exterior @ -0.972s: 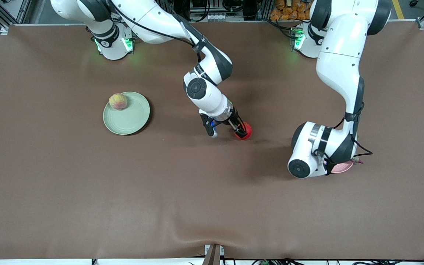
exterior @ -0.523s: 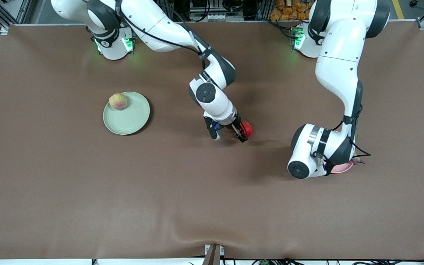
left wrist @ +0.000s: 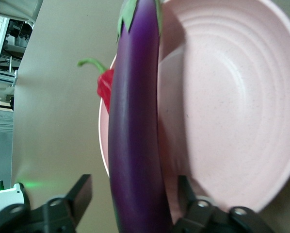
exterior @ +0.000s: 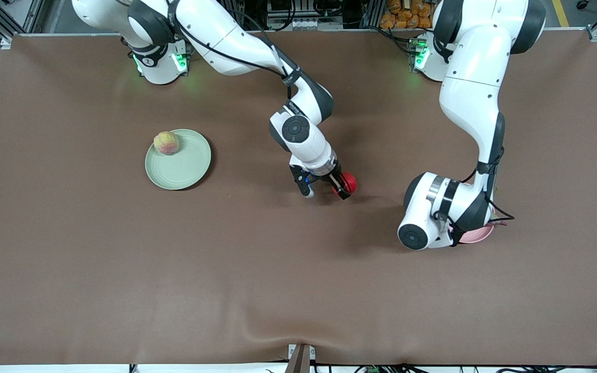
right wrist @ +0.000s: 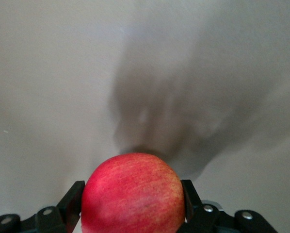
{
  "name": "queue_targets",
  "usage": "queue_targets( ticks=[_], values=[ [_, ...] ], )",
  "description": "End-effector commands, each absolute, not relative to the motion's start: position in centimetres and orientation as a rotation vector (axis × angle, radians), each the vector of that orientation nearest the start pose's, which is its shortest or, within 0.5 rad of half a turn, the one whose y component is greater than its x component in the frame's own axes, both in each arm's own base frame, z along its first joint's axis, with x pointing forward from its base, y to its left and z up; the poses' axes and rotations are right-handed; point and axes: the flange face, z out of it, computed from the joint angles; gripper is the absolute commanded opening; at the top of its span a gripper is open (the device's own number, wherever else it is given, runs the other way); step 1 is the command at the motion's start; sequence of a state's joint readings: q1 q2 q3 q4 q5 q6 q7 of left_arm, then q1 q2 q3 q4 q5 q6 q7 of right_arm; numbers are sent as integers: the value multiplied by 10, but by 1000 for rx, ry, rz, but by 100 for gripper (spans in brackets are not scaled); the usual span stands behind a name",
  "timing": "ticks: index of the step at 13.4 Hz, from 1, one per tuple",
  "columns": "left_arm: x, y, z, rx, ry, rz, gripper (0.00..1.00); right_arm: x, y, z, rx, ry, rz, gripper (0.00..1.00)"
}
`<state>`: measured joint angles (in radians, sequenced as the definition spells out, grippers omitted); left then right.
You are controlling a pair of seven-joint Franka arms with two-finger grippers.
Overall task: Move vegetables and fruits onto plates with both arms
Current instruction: 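Grasp the red apple with the right gripper and carry it to the green plate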
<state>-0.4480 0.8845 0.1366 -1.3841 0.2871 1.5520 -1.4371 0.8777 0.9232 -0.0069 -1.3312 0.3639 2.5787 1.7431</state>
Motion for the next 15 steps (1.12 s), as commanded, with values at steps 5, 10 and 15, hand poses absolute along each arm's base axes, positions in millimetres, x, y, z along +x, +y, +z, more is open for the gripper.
queue_targets(
  ticks=[5, 10, 15],
  values=[
    [616, -199, 173, -2055, -1102, 146, 100, 566, 472, 309, -2742, 1178, 399, 0],
    [618, -189, 171, -2039, -1099, 143, 100, 557, 302, 312, -2980, 782, 569, 0],
    [619, -185, 173, -2026, -1091, 134, 100, 536, 164, 275, -2983, 511, 583, 0]
  ],
)
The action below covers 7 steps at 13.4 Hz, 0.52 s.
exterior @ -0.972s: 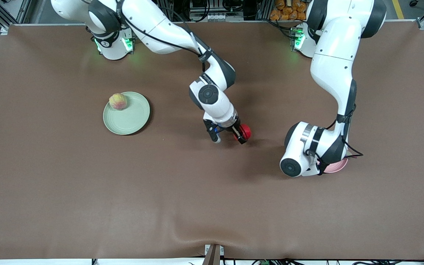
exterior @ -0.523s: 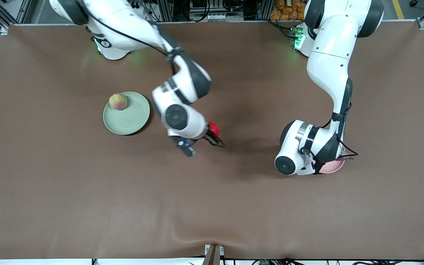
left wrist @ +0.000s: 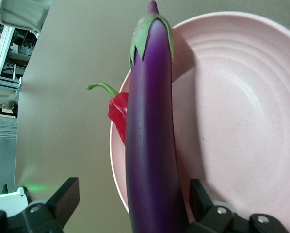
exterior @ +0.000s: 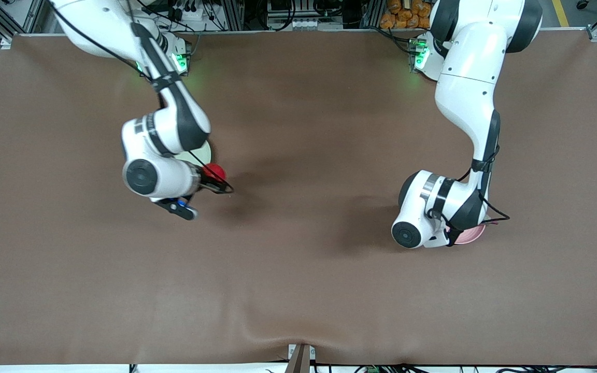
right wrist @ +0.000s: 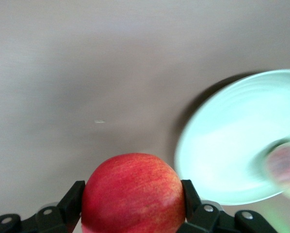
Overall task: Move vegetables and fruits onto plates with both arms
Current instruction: 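Grasp the red apple with the right gripper and carry it to the green plate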
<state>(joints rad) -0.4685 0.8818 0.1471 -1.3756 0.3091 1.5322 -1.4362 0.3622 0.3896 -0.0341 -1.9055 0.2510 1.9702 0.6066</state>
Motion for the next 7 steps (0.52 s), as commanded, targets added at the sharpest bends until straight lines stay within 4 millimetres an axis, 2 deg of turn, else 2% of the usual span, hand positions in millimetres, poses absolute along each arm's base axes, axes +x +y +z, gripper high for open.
queue_targets(
  ticks=[1, 2, 3, 6, 7],
  values=[
    [619, -187, 175, -2027, -1092, 130, 100, 537, 144, 270, -2974, 470, 592, 0],
    [618, -190, 175, -2028, -1090, 128, 100, 539, 124, 264, -2962, 458, 604, 0],
    [619, -192, 178, -2032, -1095, 119, 100, 537, 115, 259, -2957, 446, 621, 0],
    [625, -195, 198, -2051, -1124, 93, 100, 520, 101, 233, -2955, 443, 653, 0],
    [627, -195, 207, -2058, -1135, 85, 100, 515, 99, 226, -2959, 453, 643, 24]
  ],
)
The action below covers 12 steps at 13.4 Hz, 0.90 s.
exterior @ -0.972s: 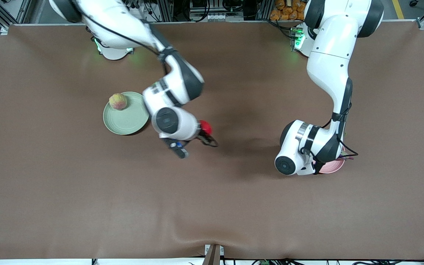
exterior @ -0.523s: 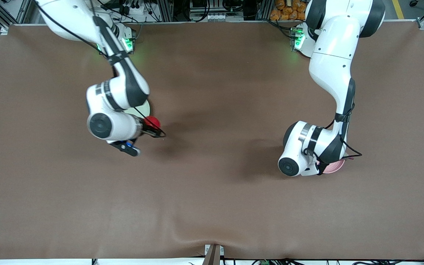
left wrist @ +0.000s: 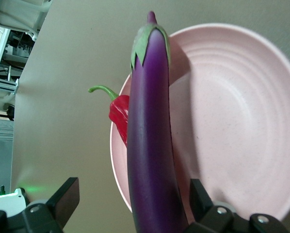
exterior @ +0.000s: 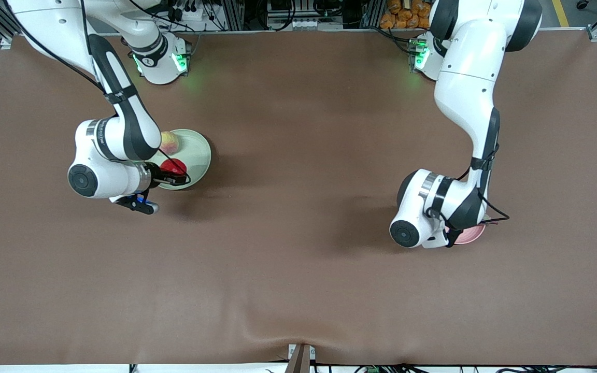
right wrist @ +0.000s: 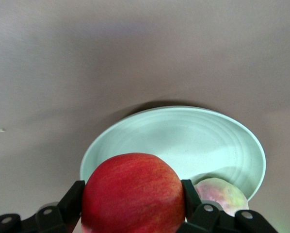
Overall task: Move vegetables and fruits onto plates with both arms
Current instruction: 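Lower the eggplant onto the pink plate while the right gripper releases the apple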
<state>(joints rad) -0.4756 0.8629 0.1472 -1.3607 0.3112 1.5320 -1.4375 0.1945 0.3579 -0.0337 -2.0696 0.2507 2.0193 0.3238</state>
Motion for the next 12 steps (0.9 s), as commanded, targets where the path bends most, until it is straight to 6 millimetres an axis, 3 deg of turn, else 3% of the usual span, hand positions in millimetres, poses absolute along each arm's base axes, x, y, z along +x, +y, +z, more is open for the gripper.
queue_targets(
  ticks=[1, 2, 4, 5, 6, 8, 10, 12],
  values=[
    [629, -196, 211, -2063, -1139, 79, 100, 515, 99, 223, -2957, 460, 641, 76],
    [630, -195, 211, -2062, -1143, 78, 100, 515, 99, 221, -2954, 468, 646, 100],
    [636, -190, 225, -2078, -1159, 70, 100, 520, 102, 229, -2946, 475, 658, 100],
    [642, -190, 239, -2098, -1175, 53, 100, 529, 105, 245, -2935, 464, 680, 100],
    [647, -182, 249, -2115, -1181, 59, 100, 543, 111, 269, -2921, 441, 708, 100],
    [652, -176, 287, -2193, -1137, 65, 100, 580, 127, 353, -2909, 349, 702, 100],
    [657, -158, 318, -2232, -1149, 66, 100, 610, 129, 423, -2918, 279, 576, 100],
    [657, -152, 341, -2281, -1109, 73, 100, 623, 126, 480, -3023, 195, 466, 100]
  ],
)
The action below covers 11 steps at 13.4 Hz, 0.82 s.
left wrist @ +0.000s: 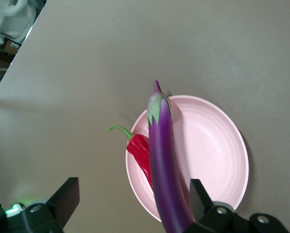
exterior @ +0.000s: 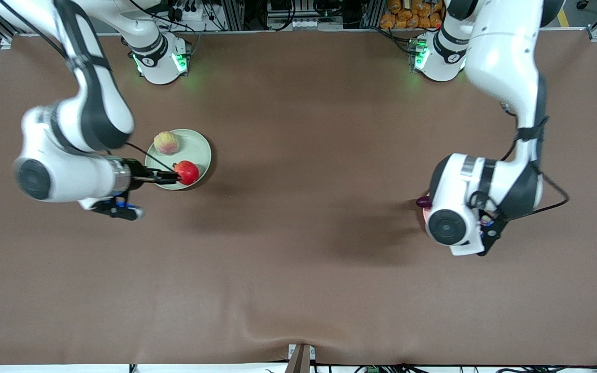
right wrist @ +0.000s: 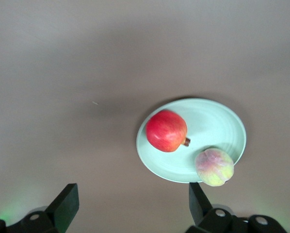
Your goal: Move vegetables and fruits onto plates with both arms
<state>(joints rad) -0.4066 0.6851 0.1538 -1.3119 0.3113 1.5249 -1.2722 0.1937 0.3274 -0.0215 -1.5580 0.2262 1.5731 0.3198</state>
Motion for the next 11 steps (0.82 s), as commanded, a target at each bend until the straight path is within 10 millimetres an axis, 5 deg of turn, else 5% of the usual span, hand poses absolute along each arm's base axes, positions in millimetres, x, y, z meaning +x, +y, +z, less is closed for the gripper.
queue_targets(
  ticks=[1, 2, 5, 7, 9, 11],
  values=[
    [655, -149, 349, -2295, -1070, 97, 100, 628, 122, 516, -3049, 165, 383, 100],
    [652, -145, 358, -2313, -1016, 134, 100, 633, 101, 542, -3035, 203, 324, 100],
    [646, -137, 379, -2394, -839, 226, 100, 629, 78, 588, -3050, 227, 229, 100],
    [641, -133, 390, -2449, -767, 292, 100, 594, 83, 637, -3068, 214, 187, 100],
    [635, -116, 410, -2514, -683, 345, 100, 568, 75, 667, -3076, 238, 121, 100],
    [620, -94, 428, -2587, -633, 399, 100, 538, 57, 668, -3080, 287, 18, 100]
  ],
)
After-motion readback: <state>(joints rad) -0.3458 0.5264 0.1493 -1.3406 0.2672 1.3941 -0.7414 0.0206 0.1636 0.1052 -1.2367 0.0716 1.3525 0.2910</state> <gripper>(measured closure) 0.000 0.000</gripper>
